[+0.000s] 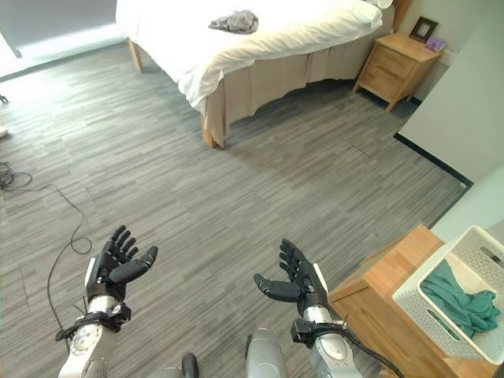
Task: Pick up bed clothes into laundry basket.
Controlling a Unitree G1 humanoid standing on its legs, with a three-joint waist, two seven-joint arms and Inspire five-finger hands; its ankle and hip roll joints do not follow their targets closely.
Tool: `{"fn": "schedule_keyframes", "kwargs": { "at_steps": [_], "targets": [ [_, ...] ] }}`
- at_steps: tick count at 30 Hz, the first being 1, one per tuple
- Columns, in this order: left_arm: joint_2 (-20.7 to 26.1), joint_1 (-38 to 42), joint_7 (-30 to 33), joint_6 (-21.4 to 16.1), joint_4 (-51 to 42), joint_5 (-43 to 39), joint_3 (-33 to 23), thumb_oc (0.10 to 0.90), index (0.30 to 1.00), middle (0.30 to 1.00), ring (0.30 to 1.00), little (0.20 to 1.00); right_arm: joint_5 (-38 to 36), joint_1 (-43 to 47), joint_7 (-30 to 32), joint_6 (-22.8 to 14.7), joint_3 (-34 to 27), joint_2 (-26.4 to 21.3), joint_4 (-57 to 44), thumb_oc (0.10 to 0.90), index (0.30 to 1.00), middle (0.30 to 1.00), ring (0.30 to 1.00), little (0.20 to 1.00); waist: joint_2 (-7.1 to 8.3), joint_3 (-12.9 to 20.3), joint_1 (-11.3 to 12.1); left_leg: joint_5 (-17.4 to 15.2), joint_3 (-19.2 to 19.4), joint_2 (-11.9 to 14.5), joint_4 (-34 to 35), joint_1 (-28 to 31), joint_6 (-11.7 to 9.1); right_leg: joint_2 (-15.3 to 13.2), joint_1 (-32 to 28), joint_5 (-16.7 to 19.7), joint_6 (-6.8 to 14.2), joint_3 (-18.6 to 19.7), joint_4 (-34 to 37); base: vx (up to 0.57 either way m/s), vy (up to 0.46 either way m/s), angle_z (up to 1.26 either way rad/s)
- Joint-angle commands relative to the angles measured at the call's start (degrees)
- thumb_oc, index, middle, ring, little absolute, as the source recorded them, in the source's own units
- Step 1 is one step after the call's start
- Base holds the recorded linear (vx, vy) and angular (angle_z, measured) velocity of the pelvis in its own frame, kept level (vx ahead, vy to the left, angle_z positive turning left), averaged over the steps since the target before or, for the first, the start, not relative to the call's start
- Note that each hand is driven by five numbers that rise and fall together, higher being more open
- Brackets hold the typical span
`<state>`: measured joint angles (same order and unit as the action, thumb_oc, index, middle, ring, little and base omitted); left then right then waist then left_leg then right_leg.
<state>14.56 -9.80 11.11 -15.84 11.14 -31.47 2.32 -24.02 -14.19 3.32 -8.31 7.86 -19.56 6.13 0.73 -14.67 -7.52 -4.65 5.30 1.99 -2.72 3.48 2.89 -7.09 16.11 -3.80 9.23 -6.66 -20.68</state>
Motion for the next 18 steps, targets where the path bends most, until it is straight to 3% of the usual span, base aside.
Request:
{"fn": "schedule_keyframes", "kwargs": {
  "at_steps": [1, 3, 4, 5, 6, 8, 10, 11, 13, 15, 16, 18],
  "targets": [
    [2.50, 3.66, -0.23, -5.85, -4.43, 1.18, -0.65, 0.800, 0.900, 0.900, 0.900, 0.900, -1.71, 1.38, 1.42, -7.65, -3.18, -0.18, -3.29, 0.800, 0.900, 0.900, 0.900, 0.900, 0.50, 4.91, -1.78, -8.59, -0.11, -1.13, -0.26, 8.51, -2.81, 1.27, 1.19, 3.30, -0.59, -2.47, 6.22, 0.35, -0.131, 0.26],
    [1.77, 4.19, -0.23, -5.97, -2.97, 1.17, 0.29, 0.800, 0.900, 0.900, 0.900, 0.900, -2.13, 1.03, 1.11, -7.66, -2.55, -0.16, -3.74, 0.800, 0.900, 0.900, 0.900, 0.900, 0.76, 7.65, -1.65, -9.28, 0.19, 0.10, -3.76, 8.96, -4.35, 3.69, -4.06, 1.28, -2.41, -0.04, 7.58, 0.43, -0.206, 0.52],
    [1.25, 4.16, -0.31, -6.22, -2.76, -0.02, 0.09, 0.800, 0.900, 0.900, 0.900, 0.900, -2.42, 1.88, 1.20, -7.82, -2.37, -0.34, -2.90, 0.800, 0.900, 0.900, 0.900, 0.900, 0.20, 8.26, -1.25, -6.99, 0.52, 1.46, -9.15, 8.19, -6.19, 5.19, -6.37, 0.50, -3.64, -0.60, 8.97, 0.37, -0.210, 0.75],
    [1.14, 3.91, -1.04, -6.16, -3.09, -1.06, 0.24, 0.800, 0.900, 0.900, 0.900, 0.900, -2.80, 2.00, 1.32, -7.88, -2.45, -0.51, -2.99, 0.800, 0.900, 0.900, 0.900, 0.900, 0.55, 8.61, -0.87, -4.52, 0.74, 1.88, -13.52, 6.33, -6.68, 5.31, -7.69, 0.20, -4.38, -0.88, 9.90, 0.35, -0.242, 0.57],
    [0.77, 3.78, -1.54, -6.23, -3.59, -2.63, 0.62, 0.800, 0.900, 0.900, 0.900, 0.900, -4.05, 2.38, 1.14, -8.38, -2.21, -0.80, -3.01, 0.800, 0.900, 0.900, 0.900, 0.900, 0.78, 8.45, -0.51, -0.64, -0.03, 2.76, -22.53, 2.57, -7.90, 6.02, -10.20, -0.35, -5.80, -0.65, 11.57, 0.24, -0.243, 0.11],
    [1.40, 3.94, -2.30, -5.87, -4.20, -2.55, 0.85, 0.800, 0.900, 0.900, 0.900, 0.900, -5.38, 2.75, 0.57, -8.79, -1.96, -1.46, -3.33, 0.800, 0.900, 0.900, 0.900, 0.900, 2.26, 7.38, 0.57, 5.29, -0.53, 3.93, -36.26, -3.58, -8.98, 6.24, -14.03, -1.31, -8.00, -1.09, 13.83, 0.23, -0.281, -0.01],
    [1.57, 3.86, -2.25, -5.74, -4.28, -2.68, 1.04, 0.800, 0.900, 0.900, 0.900, 0.900, -4.02, 3.27, 1.04, -8.33, -1.70, -2.82, -3.44, 0.800, 0.900, 0.900, 0.900, 0.900, 3.86, 5.56, 2.82, 5.93, -0.71, 3.62, -43.19, -8.99, -8.18, 5.59, -17.83, -2.55, -9.28, -0.61, 15.39, 0.21, -0.194, -0.10],
    [1.57, 3.89, -2.24, -5.73, -4.30, -2.68, 1.06, 0.800, 0.900, 0.900, 0.900, 0.900, -3.98, 3.29, 1.07, -8.31, -1.73, -2.81, -3.45, 0.800, 0.900, 0.900, 0.900, 0.900, 3.58, 5.38, 2.75, 5.59, -0.93, 3.92, -43.79, -9.16, -8.20, 5.88, -17.96, -2.59, -9.30, -0.75, 15.39, 0.28, -0.104, -0.01],
    [0.92, 3.51, -1.68, -5.41, -4.21, -3.99, 0.91, 0.800, 0.900, 0.900, 0.900, 0.900, -3.05, 3.80, 1.98, -7.73, -2.17, -3.53, -4.61, 0.800, 0.900, 0.900, 0.900, 0.900, 4.01, 4.42, 4.72, 3.30, 0.15, 4.88, -39.66, -15.34, -7.32, 4.89, -21.91, -4.31, -9.02, 0.10, 16.44, 0.40, -0.023, -0.13],
    [1.31, 3.03, -1.89, -5.60, -3.93, -3.36, 0.78, 0.800, 0.900, 0.900, 0.900, 0.900, -3.30, 3.93, 1.67, -7.89, -2.55, -3.75, -4.97, 0.800, 0.900, 0.900, 0.900, 0.900, 3.59, 4.88, 5.63, 3.70, 1.69, 6.43, -30.01, -17.01, -7.41, 4.84, -23.80, -5.36, -8.33, 0.38, 17.04, 0.34, 0.052, -0.15],
    [1.30, 2.99, -1.88, -5.61, -3.94, -3.34, 0.81, 0.800, 0.900, 0.900, 0.900, 0.900, -3.31, 3.89, 1.66, -7.90, -2.56, -3.75, -4.98, 0.800, 0.900, 0.900, 0.900, 0.900, 3.71, 4.78, 5.77, 3.65, 1.89, 6.34, -29.82, -16.65, -7.40, 4.71, -24.01, -5.43, -8.29, 0.50, 17.08, 0.32, 0.072, -0.31],
    [1.28, 2.54, -1.49, -5.90, -3.31, -2.87, 0.65, 0.800, 0.900, 0.900, 0.900, 0.900, -2.50, 3.81, 1.85, -7.75, -2.16, -3.73, -4.50, 0.800, 0.900, 0.900, 0.900, 0.900, 2.44, 5.12, 6.77, 6.26, 3.75, 7.15, -17.36, -18.25, -7.72, 5.27, -26.07, -7.16, -7.69, 1.00, 17.22, 0.50, 0.133, -0.34]
  ]
}}
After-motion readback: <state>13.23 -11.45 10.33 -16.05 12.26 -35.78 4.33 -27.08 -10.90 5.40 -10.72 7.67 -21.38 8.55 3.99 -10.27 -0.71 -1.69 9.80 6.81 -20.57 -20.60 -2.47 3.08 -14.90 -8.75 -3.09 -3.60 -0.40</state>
